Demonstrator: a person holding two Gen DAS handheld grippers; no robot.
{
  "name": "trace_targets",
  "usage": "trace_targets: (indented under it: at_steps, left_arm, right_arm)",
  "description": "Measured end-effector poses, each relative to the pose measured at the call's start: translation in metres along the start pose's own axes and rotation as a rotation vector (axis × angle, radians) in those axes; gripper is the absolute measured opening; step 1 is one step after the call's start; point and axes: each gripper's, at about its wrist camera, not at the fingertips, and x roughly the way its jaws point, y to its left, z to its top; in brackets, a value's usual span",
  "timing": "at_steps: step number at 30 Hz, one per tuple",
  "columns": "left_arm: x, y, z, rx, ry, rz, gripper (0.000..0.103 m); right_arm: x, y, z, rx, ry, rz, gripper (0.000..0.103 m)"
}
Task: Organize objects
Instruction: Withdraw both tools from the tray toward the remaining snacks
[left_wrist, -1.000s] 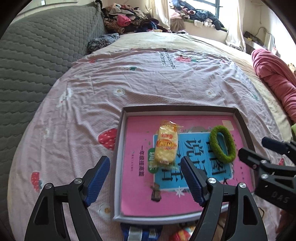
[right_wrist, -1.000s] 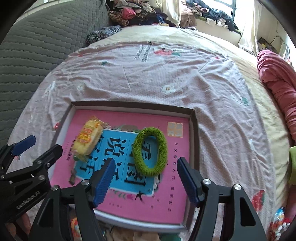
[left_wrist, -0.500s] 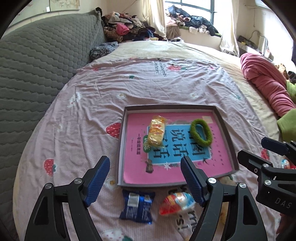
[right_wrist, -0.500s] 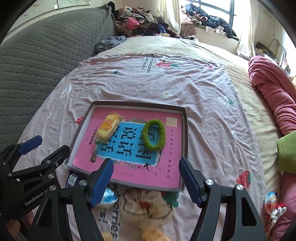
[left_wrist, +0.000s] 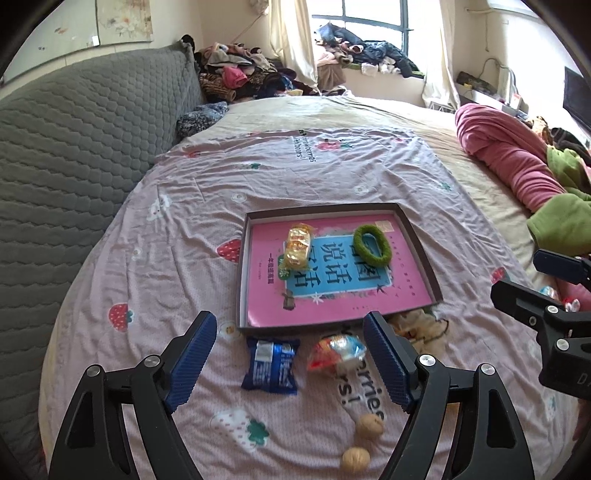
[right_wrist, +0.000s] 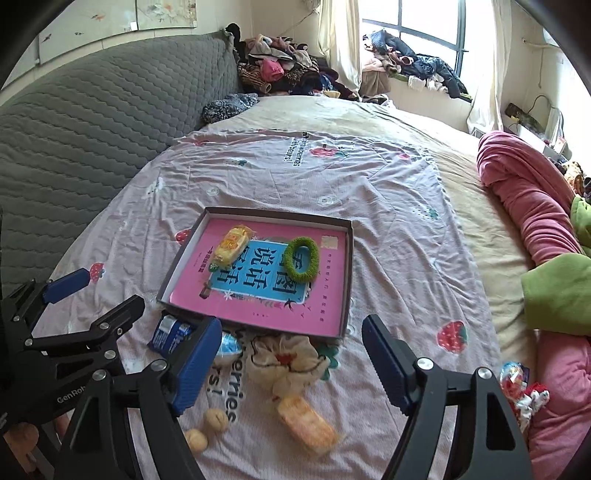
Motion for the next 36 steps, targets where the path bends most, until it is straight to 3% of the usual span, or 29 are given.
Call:
trace_targets:
  at_steps: [17, 36]
  left_arm:
    - [-0.033, -0.02, -0.07, 0.048, 0.015, -0.032, 0.083]
    - [-0.02, -0.045, -0.135, 0.082, 0.062, -0.076, 0.083]
  right_arm:
    - [-0.035, -0.005, -0.069, -0.018, 0.001, 0.014, 0.079]
    - [-0.007, -0.017, -0.135, -0.017, 0.085, 0.016, 0.079]
